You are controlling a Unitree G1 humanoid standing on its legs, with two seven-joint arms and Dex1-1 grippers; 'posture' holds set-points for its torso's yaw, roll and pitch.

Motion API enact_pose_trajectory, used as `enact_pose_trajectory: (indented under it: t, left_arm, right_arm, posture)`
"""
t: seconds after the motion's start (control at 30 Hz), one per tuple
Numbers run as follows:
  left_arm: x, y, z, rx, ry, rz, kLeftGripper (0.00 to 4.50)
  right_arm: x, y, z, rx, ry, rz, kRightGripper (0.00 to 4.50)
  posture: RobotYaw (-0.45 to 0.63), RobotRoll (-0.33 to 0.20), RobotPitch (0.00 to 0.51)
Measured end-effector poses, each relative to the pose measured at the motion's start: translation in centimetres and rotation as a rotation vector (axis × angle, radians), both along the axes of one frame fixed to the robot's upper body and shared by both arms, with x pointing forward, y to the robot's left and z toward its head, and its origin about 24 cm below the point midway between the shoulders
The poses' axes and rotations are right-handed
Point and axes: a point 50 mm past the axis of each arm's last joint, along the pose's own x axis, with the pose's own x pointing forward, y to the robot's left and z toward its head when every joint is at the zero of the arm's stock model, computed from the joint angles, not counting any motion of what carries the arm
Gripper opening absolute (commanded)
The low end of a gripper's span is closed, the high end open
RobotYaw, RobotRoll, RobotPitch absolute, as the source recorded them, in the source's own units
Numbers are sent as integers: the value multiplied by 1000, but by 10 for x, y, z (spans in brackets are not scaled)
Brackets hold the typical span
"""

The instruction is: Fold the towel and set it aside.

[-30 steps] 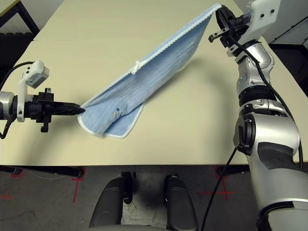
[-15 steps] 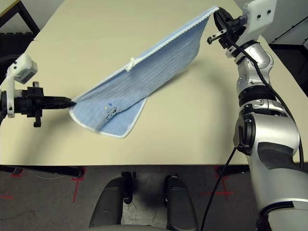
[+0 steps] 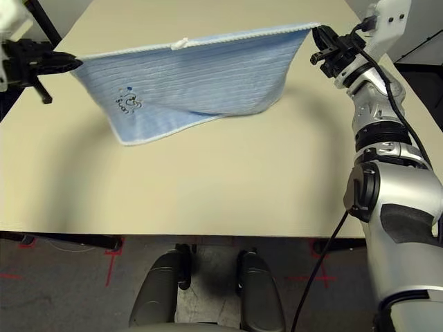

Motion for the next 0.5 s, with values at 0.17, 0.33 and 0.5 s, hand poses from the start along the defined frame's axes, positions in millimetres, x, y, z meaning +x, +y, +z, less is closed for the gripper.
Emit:
enact_pose_trajectory:
  t: [0.17,0.33,0.5]
  left_arm:
    - [19,-2,3,-88,-144,126,56]
    - [30,-5,18,-163,-337,233,56]
    - [34,-17,34,-147,-483,258,56]
  right_arm:
    - [7,14,4,52,22,-24,0]
    - [10,24,16,84,-4,-21,0]
    - [9,25,33,203,-89,-74,0]
  posture:
    - [82,0,299]
    - [76,0,300]
    - [67,0,287]
